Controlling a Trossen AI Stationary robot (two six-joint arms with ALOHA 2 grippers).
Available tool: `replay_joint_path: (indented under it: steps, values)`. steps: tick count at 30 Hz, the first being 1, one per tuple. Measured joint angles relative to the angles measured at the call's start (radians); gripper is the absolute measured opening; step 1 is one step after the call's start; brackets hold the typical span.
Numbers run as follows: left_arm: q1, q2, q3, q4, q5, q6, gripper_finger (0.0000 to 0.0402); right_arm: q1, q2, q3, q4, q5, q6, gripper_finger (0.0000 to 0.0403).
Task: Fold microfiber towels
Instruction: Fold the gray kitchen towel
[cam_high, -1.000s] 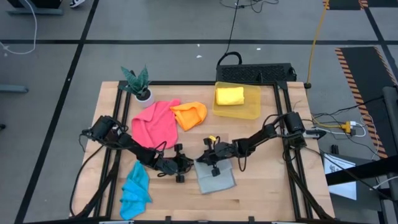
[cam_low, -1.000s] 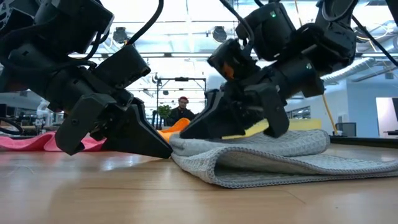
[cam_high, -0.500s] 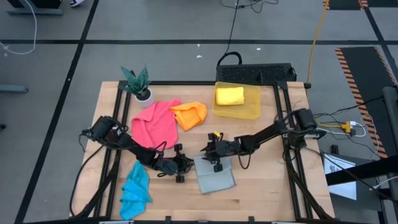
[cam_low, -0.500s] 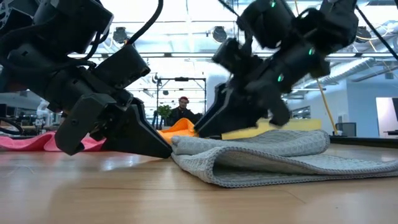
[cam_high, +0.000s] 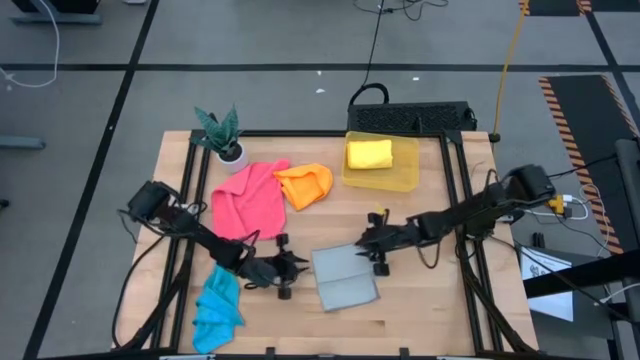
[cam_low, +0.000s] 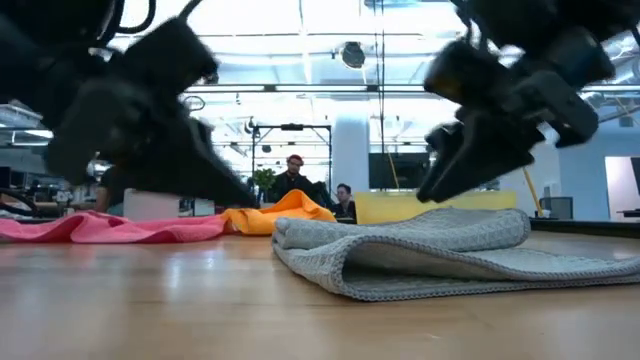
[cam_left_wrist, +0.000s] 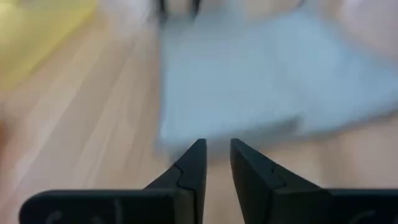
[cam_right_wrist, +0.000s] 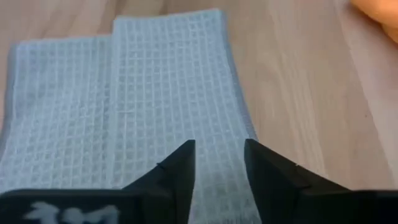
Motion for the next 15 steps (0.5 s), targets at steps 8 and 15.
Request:
replay_joint_path:
  steps: [8, 15]
  values:
    - [0.115, 0.152, 0.071, 0.266, 0.228, 0.113, 0.0076, -0.037, 0.055, -0.248, 0.510, -0.020, 0.070, 0.0058]
    - [0.143, 0.177, 0.117, -0.001, 0.218, -0.072, 0.0076, -0.041, 0.169, -0.249, 0.585, -0.012, 0.063, 0.0018]
